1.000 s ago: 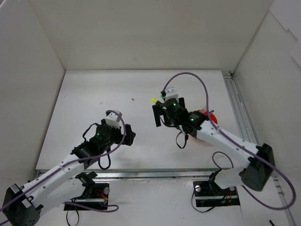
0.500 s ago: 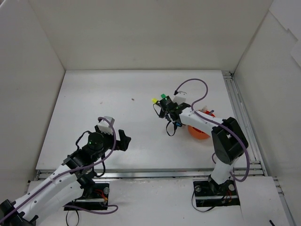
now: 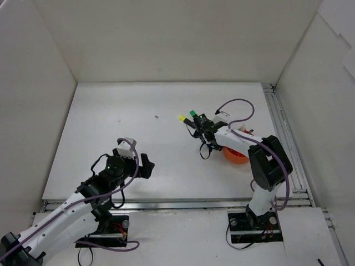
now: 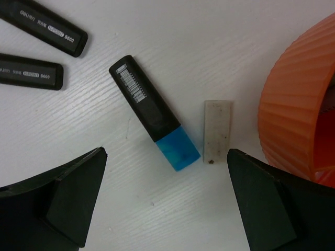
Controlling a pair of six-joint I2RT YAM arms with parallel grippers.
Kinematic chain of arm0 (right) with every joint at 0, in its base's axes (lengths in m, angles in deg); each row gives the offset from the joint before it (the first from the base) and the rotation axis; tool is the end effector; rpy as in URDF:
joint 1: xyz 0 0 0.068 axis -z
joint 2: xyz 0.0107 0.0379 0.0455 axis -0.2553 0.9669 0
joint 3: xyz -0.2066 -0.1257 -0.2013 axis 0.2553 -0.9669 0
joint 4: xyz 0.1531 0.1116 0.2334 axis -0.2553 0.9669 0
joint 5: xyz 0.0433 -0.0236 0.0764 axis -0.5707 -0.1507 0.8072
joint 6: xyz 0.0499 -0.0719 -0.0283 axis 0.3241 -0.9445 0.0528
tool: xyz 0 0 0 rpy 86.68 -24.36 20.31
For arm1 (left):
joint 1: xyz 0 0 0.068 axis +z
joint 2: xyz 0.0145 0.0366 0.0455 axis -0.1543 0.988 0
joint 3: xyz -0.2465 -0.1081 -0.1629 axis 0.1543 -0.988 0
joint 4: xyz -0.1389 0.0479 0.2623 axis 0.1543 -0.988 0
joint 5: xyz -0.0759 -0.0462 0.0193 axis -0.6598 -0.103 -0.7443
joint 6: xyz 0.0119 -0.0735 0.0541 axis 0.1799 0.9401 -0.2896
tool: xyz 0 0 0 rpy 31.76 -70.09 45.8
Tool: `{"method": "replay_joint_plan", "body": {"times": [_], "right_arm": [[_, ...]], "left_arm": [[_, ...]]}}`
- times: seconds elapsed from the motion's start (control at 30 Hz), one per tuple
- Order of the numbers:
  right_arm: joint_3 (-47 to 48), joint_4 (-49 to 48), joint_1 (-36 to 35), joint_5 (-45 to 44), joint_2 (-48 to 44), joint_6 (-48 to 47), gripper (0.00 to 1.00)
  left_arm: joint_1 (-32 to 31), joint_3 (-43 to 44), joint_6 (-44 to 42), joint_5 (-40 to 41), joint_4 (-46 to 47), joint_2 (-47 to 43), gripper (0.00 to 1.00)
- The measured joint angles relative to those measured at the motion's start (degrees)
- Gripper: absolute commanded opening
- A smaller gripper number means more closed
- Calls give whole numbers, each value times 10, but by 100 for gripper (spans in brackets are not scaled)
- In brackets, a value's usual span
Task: Sort the stationery into containers
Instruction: Pick up the stationery from the center of the board.
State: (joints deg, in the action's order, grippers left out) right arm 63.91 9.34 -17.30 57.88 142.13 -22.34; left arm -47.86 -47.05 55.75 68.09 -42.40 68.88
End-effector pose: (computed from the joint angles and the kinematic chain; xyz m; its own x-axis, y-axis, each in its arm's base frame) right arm 0.3894 0.2000 0.1742 -0.5638 0.5184 -0.6430 0.4182 0.8505 0.3190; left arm 0.1695 -0.1302 0.2455 -0.5066 -0.1846 -0.8422 0.3890 0.8228 -0.4143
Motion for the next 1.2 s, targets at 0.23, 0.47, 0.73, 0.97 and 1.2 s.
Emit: {"method": "replay_joint_plan", "body": {"times": [0.23,0.47,0.73,0.97,1.2], "right_arm": [[-8,-4,28,0,0,11,98],[-8,-5,43,16,8,6,96],[5,-10,48,33,54,-1,81],[6,-29,50,51,54,-31,67],[24,-38,7,73,60,-99,72]], "left_arm": [[0,0,0,0,0,-13,100],[0,0,0,0,1,-5,100],[2,0,1,-1,1,24,100],[5,-2,1,-4,1,25,100],[5,-2,1,-9,5,39,100]]}}
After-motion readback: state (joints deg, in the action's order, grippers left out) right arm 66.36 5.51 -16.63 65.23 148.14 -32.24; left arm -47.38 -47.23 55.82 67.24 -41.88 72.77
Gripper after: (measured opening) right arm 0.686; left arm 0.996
